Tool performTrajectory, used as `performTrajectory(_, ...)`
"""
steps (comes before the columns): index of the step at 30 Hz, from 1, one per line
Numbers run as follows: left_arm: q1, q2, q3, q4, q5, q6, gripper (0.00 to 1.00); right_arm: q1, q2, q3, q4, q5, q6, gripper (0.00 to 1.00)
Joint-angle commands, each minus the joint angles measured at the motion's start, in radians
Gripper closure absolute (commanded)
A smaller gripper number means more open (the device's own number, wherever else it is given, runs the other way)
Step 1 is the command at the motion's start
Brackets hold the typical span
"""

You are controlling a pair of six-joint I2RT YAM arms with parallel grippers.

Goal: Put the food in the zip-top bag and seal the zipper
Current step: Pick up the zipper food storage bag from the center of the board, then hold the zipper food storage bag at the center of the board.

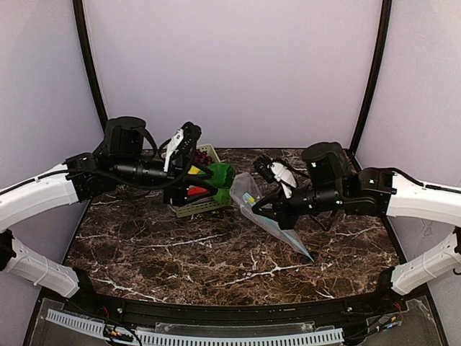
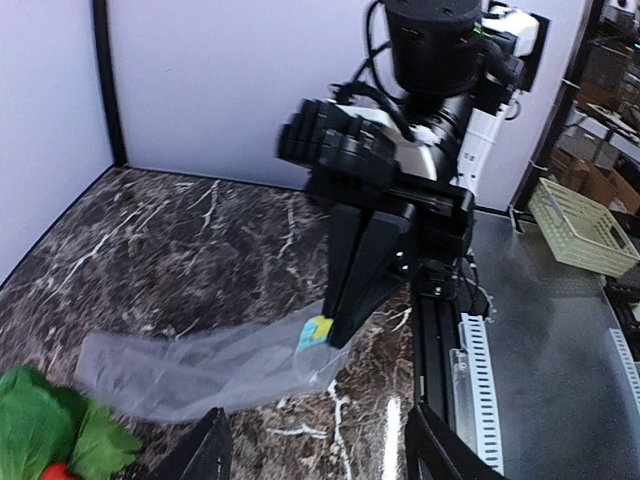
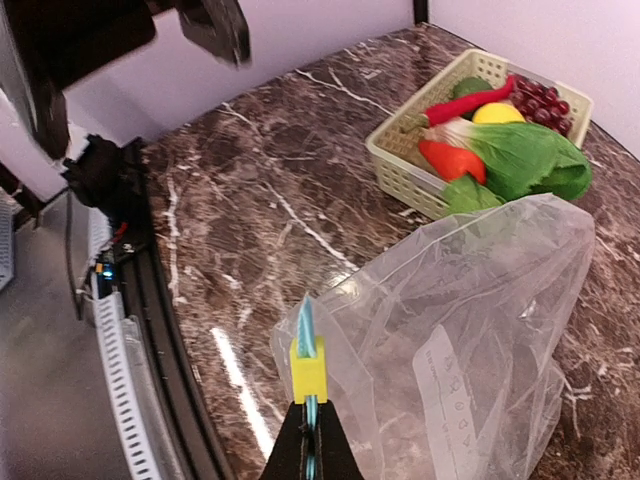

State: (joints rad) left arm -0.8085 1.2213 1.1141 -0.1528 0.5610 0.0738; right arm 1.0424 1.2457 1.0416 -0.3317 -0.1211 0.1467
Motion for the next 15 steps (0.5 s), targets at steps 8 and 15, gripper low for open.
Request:
performTrajectory(8, -0.115, 0.074, -0.037, 0.072, 0.120, 0.010, 0.35, 0.013, -0.032, 0.076, -0.068, -0.347, 0.084, 1.00)
performTrajectory(15, -0.143, 0.091, -0.051, 0.086, 0.140, -0.009, 0.35, 0.017, 0.028, 0.096, -0.063, -0.374, 0.073, 1.00)
